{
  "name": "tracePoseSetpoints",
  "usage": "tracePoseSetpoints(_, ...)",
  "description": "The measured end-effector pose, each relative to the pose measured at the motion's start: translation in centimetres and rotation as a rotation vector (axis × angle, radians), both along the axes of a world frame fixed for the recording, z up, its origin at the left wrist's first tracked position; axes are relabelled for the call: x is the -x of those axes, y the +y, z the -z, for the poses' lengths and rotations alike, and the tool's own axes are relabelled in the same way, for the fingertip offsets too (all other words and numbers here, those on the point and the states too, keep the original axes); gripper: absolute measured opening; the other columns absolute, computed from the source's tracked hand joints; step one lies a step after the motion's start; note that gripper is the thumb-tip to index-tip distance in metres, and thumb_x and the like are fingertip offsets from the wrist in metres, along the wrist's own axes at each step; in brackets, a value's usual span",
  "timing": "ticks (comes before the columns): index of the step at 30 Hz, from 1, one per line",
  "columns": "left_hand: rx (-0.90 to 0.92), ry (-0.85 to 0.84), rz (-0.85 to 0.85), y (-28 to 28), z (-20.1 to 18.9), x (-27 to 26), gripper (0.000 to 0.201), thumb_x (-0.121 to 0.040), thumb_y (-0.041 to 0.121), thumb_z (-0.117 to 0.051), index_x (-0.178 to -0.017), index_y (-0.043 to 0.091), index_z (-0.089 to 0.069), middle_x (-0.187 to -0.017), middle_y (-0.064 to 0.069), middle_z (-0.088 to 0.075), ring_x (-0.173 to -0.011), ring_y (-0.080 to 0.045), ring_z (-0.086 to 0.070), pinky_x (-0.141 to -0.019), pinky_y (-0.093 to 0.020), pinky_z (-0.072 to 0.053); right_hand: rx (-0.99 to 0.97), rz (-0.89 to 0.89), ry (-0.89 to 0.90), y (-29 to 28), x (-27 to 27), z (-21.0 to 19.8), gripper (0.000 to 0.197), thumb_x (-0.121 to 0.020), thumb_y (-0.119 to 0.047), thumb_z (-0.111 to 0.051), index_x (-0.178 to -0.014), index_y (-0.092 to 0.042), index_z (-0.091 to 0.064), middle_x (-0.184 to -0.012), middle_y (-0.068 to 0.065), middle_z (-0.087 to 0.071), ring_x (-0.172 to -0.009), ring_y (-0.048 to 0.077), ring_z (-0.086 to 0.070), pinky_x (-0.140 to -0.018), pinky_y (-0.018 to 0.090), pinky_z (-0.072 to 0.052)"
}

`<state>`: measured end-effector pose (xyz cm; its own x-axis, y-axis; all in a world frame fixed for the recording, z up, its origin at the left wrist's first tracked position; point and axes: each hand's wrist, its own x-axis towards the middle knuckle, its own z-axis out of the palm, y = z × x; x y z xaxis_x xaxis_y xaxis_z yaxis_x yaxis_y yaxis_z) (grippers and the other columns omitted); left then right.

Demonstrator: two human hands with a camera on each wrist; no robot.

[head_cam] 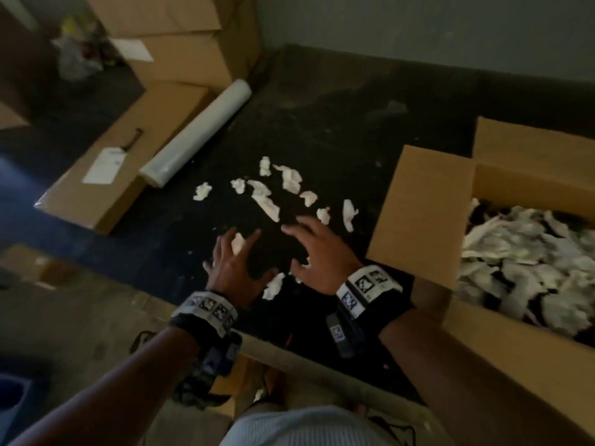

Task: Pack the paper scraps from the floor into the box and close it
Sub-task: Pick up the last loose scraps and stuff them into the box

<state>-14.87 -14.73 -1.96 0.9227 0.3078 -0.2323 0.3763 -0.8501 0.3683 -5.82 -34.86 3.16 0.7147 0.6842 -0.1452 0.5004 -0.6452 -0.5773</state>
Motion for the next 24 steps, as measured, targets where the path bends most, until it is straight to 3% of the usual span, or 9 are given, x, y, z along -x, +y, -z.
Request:
tracePoseSetpoints(2,0.029,0.207,-0.08,0.1,3.3,2.0,0.101,-0.072,0.085,-0.061,-0.15,0.066,0.001,-0.164,0.009,0.027,-0.152,-0.042,0.021,-0.108,-0.084,-0.014,0.18,0.077,0.068,1.2,1.2,4.0,0.078,-0.088,-0.03,-0.07,-0.153,-0.039,-0.028,-0.165,0.001,-0.008,-0.151,0.025,-0.013,-0.118,0.047,-0.031)
tracePoseSetpoints(4,0.037,0.277,-0.088,-0.5,5.5,3.0,0.106,-0.07,0.089,-0.058,-0.15,0.066,0.008,-0.157,0.008,0.045,-0.144,-0.041,0.04,-0.106,-0.086,-0.005,0.295,0.147,0.072,1.2,2.1,7.4,0.087,-0.087,-0.029,-0.071,-0.155,-0.042,-0.018,-0.166,0.004,0.006,-0.153,0.033,0.001,-0.118,0.055,-0.026)
tracePoseSetpoints(7,0.036,0.281,-0.08,-1.1,8.0,2.9,0.108,-0.068,0.093,-0.053,-0.149,0.065,0.013,-0.15,0.004,0.056,-0.137,-0.043,0.048,-0.107,-0.086,0.0,0.372,0.201,0.043,0.7,2.3,11.1,0.099,-0.085,-0.027,-0.072,-0.153,-0.053,-0.004,-0.163,0.001,0.026,-0.15,0.04,0.017,-0.115,0.069,-0.019)
tracePoseSetpoints(11,-0.033,0.215,-0.025,-0.4,9.7,1.2,0.108,-0.067,0.099,-0.043,-0.147,0.065,0.021,-0.153,-0.001,0.052,-0.138,-0.048,0.046,-0.105,-0.083,0.007,0.411,0.146,0.029,1.6,1.1,13.8,0.104,-0.086,-0.03,-0.073,-0.149,-0.062,0.004,-0.161,-0.001,0.032,-0.147,0.041,0.024,-0.111,0.073,-0.013)
tracePoseSetpoints(14,-0.055,0.209,0.027,1.5,10.8,-0.3,0.096,-0.075,0.095,-0.035,-0.146,0.065,0.021,-0.155,-0.001,0.05,-0.14,-0.048,0.043,-0.102,-0.075,0.017,0.422,0.112,0.018,2.7,0.3,15.7,0.091,-0.091,-0.024,-0.067,-0.153,-0.056,-0.009,-0.166,0.003,0.017,-0.15,0.041,0.015,-0.115,0.068,-0.018)
tracePoseSetpoints(18,-0.009,0.209,0.171,4.2,12.4,-1.4,0.073,-0.098,0.07,-0.028,-0.158,0.05,0.009,-0.16,-0.001,0.043,-0.146,-0.037,0.037,-0.121,-0.066,0.01,0.226,0.19,-0.039,3.4,0.6,18.3,0.061,-0.095,-0.002,-0.055,-0.149,-0.031,-0.045,-0.163,0.003,-0.028,-0.153,0.032,-0.011,-0.112,0.047,-0.041)
tracePoseSetpoints(21,0.048,0.092,0.24,6.2,13.1,-2.3,0.07,-0.103,0.049,-0.041,-0.162,0.038,-0.004,-0.167,-0.003,0.028,-0.152,-0.03,0.027,-0.126,-0.06,-0.001,0.117,0.223,-0.098,3.5,0.1,19.4,0.052,-0.09,0.005,-0.058,-0.136,-0.019,-0.061,-0.152,0.007,-0.047,-0.148,0.032,-0.029,-0.105,0.046,-0.048)
tracePoseSetpoints(24,0.091,0.029,0.334,8.1,13.5,-3.7,0.073,-0.1,0.041,-0.053,-0.163,0.03,-0.017,-0.17,-0.006,0.015,-0.155,-0.029,0.017,-0.126,-0.057,-0.003,0.099,0.228,-0.094,4.3,-1.0,19.3,0.052,-0.087,0.008,-0.06,-0.133,-0.016,-0.064,-0.149,0.008,-0.051,-0.146,0.031,-0.034,-0.103,0.049,-0.05)
